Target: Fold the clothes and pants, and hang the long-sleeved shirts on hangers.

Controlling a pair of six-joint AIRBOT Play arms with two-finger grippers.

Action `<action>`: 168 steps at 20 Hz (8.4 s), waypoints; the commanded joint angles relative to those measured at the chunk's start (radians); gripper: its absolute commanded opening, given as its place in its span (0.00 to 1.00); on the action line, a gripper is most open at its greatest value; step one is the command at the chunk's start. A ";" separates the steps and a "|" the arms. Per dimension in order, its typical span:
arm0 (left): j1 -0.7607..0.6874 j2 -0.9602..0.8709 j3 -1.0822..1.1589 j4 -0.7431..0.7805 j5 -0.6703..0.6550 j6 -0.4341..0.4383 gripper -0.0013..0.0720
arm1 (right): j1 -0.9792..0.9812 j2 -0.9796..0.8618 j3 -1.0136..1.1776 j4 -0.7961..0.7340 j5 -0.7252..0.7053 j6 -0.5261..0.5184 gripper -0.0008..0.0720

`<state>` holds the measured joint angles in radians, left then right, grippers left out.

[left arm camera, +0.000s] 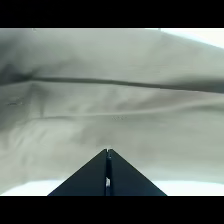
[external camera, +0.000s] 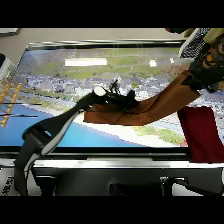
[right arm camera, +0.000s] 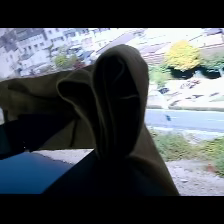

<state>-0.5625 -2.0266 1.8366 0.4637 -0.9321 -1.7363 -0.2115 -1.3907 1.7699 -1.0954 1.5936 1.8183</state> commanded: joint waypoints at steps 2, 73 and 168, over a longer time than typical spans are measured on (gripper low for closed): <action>0.193 0.216 0.000 0.393 -0.343 -0.047 0.03 | 0.206 -0.006 0.000 0.016 -0.085 0.156 0.06; 0.499 0.564 -0.001 0.716 -0.568 0.011 0.04 | 0.195 -0.385 -0.352 0.513 -0.401 -0.332 0.06; 0.499 0.556 -0.003 0.716 -0.572 0.060 0.06 | -0.240 0.074 -0.785 -1.088 0.101 0.319 0.54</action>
<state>-0.0635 -1.4700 1.8343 1.1790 -1.5040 -1.6752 -0.4511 -1.3174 0.9936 -2.1559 1.7000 2.1704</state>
